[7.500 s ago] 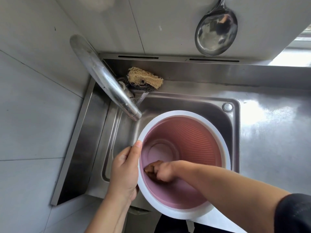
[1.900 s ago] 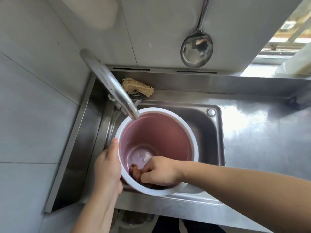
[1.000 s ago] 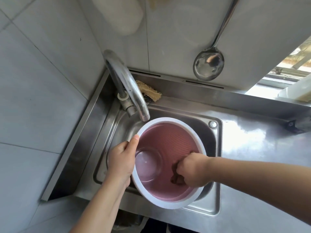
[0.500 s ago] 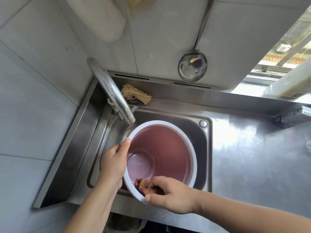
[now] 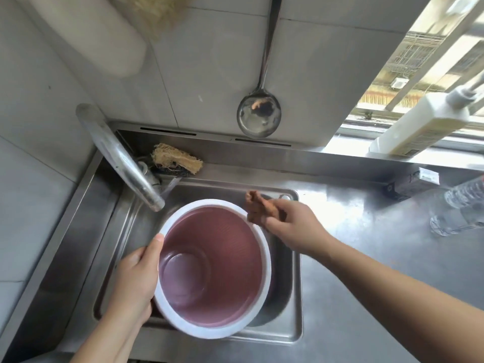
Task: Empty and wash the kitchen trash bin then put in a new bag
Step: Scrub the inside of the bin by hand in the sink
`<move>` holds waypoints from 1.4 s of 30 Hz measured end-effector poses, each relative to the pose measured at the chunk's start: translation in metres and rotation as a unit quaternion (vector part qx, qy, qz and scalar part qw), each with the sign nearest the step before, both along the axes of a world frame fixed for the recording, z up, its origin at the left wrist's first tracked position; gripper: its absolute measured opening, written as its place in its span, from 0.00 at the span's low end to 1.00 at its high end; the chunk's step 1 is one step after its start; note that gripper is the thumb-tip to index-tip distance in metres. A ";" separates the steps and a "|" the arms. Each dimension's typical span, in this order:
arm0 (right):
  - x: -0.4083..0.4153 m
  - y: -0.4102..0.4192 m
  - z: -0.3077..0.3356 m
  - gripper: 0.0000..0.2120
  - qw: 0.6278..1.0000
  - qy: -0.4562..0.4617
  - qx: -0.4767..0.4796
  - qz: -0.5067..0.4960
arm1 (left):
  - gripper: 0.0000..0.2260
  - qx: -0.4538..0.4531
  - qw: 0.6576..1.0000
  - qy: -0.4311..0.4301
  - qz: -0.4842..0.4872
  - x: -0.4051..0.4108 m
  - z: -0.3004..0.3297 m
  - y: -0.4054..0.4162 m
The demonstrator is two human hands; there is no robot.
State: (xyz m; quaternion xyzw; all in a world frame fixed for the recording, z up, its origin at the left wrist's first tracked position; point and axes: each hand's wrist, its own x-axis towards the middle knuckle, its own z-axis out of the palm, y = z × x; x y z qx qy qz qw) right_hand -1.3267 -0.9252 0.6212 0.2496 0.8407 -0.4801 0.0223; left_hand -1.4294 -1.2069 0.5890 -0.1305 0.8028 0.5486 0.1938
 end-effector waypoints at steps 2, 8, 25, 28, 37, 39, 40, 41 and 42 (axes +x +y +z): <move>-0.008 0.040 -0.010 0.06 0.984 0.004 0.179 -0.024 | 0.24 0.010 1.000 -0.004 0.000 0.002 0.002 0.003; -0.023 0.122 -0.063 0.14 0.912 -0.109 0.374 -0.130 | 0.19 0.031 0.999 -0.008 0.007 0.006 0.007 0.005; -0.042 0.087 -0.098 0.32 0.884 -0.268 0.379 -0.054 | 0.13 0.048 0.996 -0.042 0.063 0.007 0.010 -0.005; -0.037 0.052 -0.065 0.25 0.967 -0.132 0.205 -0.068 | 0.14 0.051 0.994 -0.057 0.077 0.005 0.013 -0.006; 0.010 -0.033 -0.028 0.23 0.986 -0.049 -0.056 -0.149 | 0.20 0.078 0.979 -0.124 0.139 0.013 0.040 0.004; 0.015 -0.033 -0.021 0.24 0.982 -0.027 -0.052 -0.180 | 0.20 0.083 0.981 -0.120 0.131 0.019 0.048 0.007; 0.018 -0.031 -0.018 0.26 0.979 -0.016 -0.056 -0.193 | 0.20 0.085 0.981 -0.114 0.129 0.022 0.051 0.009; 0.020 -0.030 -0.015 0.26 0.977 -0.005 -0.061 -0.203 | 0.20 0.085 0.982 -0.106 0.128 0.024 0.054 0.010; 0.023 -0.028 -0.012 0.25 0.975 0.006 -0.064 -0.211 | 0.20 0.081 0.984 -0.097 0.126 0.027 0.057 0.012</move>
